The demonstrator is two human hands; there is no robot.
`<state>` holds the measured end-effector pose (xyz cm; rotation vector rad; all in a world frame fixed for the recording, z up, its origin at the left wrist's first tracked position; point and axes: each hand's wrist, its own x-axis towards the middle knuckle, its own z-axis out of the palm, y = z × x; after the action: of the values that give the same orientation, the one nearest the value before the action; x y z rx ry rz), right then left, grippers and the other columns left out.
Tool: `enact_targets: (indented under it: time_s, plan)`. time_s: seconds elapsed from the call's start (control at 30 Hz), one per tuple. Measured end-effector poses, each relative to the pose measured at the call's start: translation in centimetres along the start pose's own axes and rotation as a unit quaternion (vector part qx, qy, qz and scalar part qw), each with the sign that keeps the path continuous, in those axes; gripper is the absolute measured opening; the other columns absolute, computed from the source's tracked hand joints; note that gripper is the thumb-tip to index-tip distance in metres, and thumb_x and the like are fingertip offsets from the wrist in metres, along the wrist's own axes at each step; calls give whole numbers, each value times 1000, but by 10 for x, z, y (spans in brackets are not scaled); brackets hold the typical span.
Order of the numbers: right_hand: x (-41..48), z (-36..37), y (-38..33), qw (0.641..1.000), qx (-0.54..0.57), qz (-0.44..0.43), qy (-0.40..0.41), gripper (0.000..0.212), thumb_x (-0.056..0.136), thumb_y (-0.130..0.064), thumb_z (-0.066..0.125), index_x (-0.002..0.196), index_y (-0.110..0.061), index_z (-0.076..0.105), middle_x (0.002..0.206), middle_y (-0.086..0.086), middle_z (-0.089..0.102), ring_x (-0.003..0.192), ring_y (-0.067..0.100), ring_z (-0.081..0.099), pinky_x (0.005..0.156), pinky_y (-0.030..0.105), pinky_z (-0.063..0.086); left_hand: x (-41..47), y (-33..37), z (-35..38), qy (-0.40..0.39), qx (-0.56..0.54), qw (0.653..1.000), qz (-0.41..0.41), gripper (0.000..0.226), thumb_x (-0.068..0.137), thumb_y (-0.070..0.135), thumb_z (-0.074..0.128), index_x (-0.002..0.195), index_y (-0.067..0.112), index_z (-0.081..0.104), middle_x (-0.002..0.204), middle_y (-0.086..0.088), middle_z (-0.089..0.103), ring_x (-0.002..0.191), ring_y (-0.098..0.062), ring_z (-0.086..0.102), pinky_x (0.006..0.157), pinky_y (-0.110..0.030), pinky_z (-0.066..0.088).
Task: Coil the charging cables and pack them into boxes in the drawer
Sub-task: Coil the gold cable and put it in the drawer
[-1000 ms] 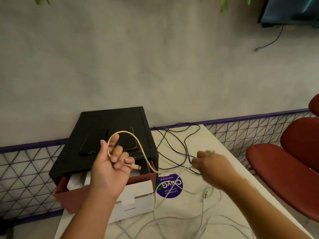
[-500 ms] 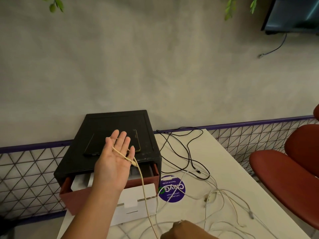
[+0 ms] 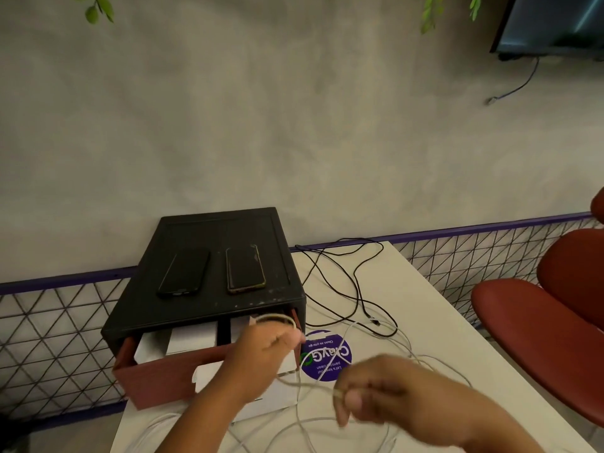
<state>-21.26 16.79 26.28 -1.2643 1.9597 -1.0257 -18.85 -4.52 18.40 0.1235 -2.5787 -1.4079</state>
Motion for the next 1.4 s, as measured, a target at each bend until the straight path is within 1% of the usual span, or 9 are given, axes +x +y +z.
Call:
enact_targets:
  time_s: [0.17, 0.27, 0.37, 0.5, 0.6, 0.8, 0.97, 1.17, 1.4]
  plan:
    - [9, -23, 17, 949, 128, -21, 288, 30, 74, -50, 59, 60, -24, 67, 46, -12, 39, 46, 3, 29, 49, 17, 28, -20, 18, 12, -121, -159, 977, -75, 46, 97, 18, 42, 57, 21, 64, 47, 3, 57, 54, -6, 56, 68, -15, 43]
    - [18, -27, 24, 900, 135, -6, 414, 33, 86, -35, 61, 59, -16, 63, 40, -11, 41, 39, 2, 34, 51, 22, 27, -31, 33, 14, -126, -254, 955, -91, 49, 96, 28, 45, 51, 19, 62, 36, 6, 44, 37, -6, 41, 61, -18, 45]
    - [26, -25, 35, 872, 71, 22, 484, 28, 90, -21, 55, 63, -17, 61, 41, -10, 47, 40, 0, 42, 50, 20, 30, -39, 43, 12, -83, -423, 898, -88, 35, 80, 31, 53, 52, 11, 61, 31, 2, 32, 29, -8, 29, 81, -32, 53]
    - [29, -13, 49, 903, -75, 99, 411, 26, 91, -26, 57, 66, -32, 57, 62, -5, 59, 59, 8, 50, 55, 11, 39, -37, 37, 3, -83, -642, 761, -49, 35, 64, 31, 82, 64, 1, 62, 31, 4, 30, 28, -10, 33, 82, -49, 53]
    - [32, 9, 56, 936, -173, 128, 278, 20, 93, -23, 54, 76, -31, 59, 79, -6, 66, 74, 9, 57, 65, 19, 43, -27, 33, -10, -186, -732, 653, 53, 36, 100, 27, 40, 96, -1, 62, 49, -1, 38, 51, -15, 58, 105, -53, 33]
    - [36, 44, 41, 968, -186, 53, 162, 21, 94, -22, 52, 107, -30, 67, 109, -11, 67, 90, -7, 53, 70, -2, 33, -20, 41, -13, 18, -680, 733, 0, 32, 52, 23, 89, 73, 9, 70, 39, 5, 39, 37, -7, 44, 81, -46, 55]
    - [29, 45, 28, 968, -212, 45, 129, 23, 94, -29, 52, 114, -30, 63, 113, -10, 65, 106, 6, 55, 72, 1, 34, -20, 45, -7, 100, -512, 852, -37, 25, 80, 27, 53, 84, 3, 61, 45, -2, 45, 50, -17, 52, 82, -35, 53]
    - [25, 37, 15, 959, -263, 12, 106, 21, 92, -31, 52, 107, -24, 66, 104, -5, 67, 96, 13, 59, 84, 28, 49, -24, 38, 8, 31, -178, 983, 20, 26, 97, 15, 38, 83, 14, 60, 63, 2, 66, 77, -8, 65, 77, -22, 44]
    - [25, 22, 23, 935, -226, -74, 264, 13, 77, -42, 61, 87, -32, 61, 67, -16, 55, 68, 0, 51, 56, 10, 37, -32, 42, 16, -53, -102, 993, 11, 28, 99, 20, 37, 77, 16, 52, 49, 9, 50, 51, -6, 46, 53, -20, 43]
